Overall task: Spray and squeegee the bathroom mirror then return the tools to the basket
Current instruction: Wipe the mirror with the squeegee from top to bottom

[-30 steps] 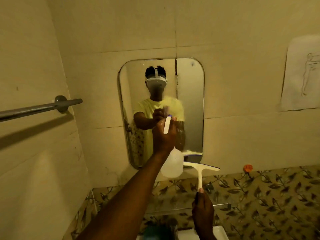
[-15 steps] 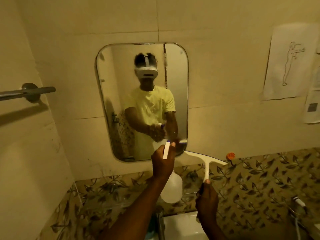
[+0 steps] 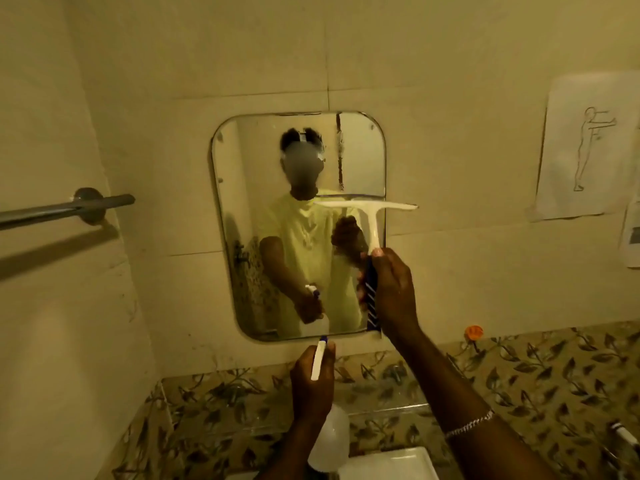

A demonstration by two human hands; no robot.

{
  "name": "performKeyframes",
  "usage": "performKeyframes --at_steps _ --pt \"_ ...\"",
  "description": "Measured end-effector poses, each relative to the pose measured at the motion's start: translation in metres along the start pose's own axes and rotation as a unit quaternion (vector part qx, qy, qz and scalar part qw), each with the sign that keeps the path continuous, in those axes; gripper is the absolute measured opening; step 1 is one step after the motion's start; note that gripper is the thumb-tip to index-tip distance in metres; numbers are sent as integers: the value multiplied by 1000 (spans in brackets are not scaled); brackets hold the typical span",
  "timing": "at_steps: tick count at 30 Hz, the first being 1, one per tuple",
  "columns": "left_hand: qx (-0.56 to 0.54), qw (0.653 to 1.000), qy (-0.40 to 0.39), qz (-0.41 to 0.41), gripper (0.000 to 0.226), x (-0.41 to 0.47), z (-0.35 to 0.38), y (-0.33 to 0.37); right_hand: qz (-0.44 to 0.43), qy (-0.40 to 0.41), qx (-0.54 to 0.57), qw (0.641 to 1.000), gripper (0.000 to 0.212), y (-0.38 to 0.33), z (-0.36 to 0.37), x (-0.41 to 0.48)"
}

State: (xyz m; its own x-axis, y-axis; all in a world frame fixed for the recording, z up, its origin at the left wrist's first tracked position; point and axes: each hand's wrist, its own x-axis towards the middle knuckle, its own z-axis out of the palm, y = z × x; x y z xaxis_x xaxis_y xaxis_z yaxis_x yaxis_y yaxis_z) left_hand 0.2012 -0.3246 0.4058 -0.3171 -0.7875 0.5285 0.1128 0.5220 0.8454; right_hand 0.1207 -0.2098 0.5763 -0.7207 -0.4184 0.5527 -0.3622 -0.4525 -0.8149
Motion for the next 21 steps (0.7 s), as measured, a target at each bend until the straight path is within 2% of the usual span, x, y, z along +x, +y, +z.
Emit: performKeyframes --at_steps 5,11,21 --pt "-9 999 33 11 43 16 -31 -2 -53 -35 0 998 36 -77 62 66" --pt "-18 999 39 14 53 10 -39 -1 -49 -15 -66 997 43 -107 93 100" --pt "-30 999 34 -3 34 26 -41 4 -74 5 -132 988 46 -119 111 121"
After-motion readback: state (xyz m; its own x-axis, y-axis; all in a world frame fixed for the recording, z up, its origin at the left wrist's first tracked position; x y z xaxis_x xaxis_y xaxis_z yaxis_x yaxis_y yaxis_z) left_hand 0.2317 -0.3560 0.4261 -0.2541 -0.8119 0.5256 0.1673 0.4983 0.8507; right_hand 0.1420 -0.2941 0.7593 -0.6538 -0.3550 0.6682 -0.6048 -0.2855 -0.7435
